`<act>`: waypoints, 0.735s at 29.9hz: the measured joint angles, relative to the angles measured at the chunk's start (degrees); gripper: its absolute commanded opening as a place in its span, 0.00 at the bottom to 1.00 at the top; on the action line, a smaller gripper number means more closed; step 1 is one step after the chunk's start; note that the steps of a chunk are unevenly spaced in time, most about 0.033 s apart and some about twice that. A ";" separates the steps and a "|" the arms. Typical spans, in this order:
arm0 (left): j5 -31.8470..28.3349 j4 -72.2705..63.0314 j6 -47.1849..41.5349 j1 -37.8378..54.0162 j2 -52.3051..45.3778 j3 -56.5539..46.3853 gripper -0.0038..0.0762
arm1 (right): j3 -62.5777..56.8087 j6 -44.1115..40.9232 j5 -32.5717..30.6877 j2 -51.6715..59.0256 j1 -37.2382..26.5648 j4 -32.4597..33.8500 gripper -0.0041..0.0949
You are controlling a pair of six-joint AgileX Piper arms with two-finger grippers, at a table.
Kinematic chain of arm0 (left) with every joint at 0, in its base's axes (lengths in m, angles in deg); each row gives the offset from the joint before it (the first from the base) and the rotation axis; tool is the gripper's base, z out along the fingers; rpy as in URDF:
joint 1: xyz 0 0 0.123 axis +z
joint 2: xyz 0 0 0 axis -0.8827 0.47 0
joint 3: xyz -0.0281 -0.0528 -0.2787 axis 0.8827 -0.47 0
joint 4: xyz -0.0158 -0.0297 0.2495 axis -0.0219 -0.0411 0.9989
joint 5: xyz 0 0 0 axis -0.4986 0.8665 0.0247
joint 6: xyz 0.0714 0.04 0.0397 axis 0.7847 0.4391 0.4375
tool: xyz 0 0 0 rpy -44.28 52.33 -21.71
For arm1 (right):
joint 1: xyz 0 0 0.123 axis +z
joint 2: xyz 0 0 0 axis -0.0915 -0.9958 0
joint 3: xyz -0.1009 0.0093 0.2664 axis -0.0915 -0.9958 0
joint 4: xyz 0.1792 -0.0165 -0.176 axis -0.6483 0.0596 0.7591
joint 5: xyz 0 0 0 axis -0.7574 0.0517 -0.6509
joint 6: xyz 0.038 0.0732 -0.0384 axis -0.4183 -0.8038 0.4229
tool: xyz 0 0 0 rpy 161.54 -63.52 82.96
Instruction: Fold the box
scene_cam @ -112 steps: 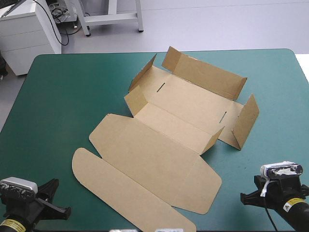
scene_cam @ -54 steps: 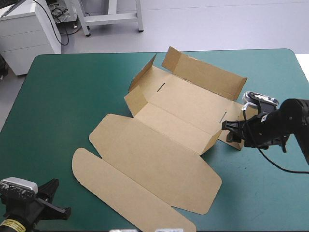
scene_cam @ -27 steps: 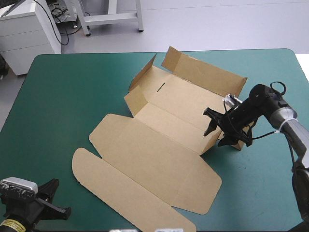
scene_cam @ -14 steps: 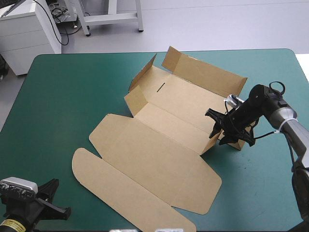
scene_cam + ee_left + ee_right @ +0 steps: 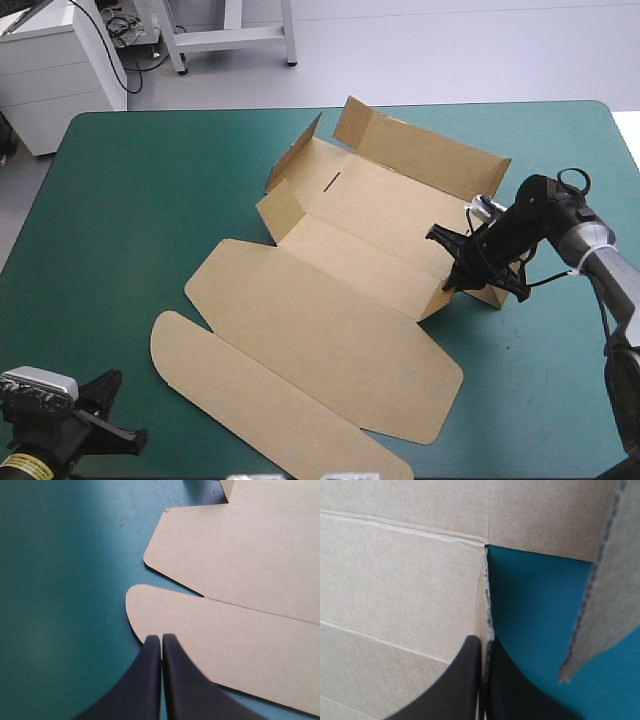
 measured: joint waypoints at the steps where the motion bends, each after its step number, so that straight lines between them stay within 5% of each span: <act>1: 0.00 0.00 0.00 0.00 0.00 0.00 0.04 | 0.00 0.00 0.00 0.00 0.00 0.12 0.03; 15: 0.00 0.00 0.00 0.00 0.00 0.00 0.04 | 0.04 2.86 0.03 0.00 0.00 1.73 0.03; 22: -0.02 0.00 0.00 0.00 0.00 0.00 0.04 | 4.54 6.84 -2.90 -0.23 0.57 10.97 0.03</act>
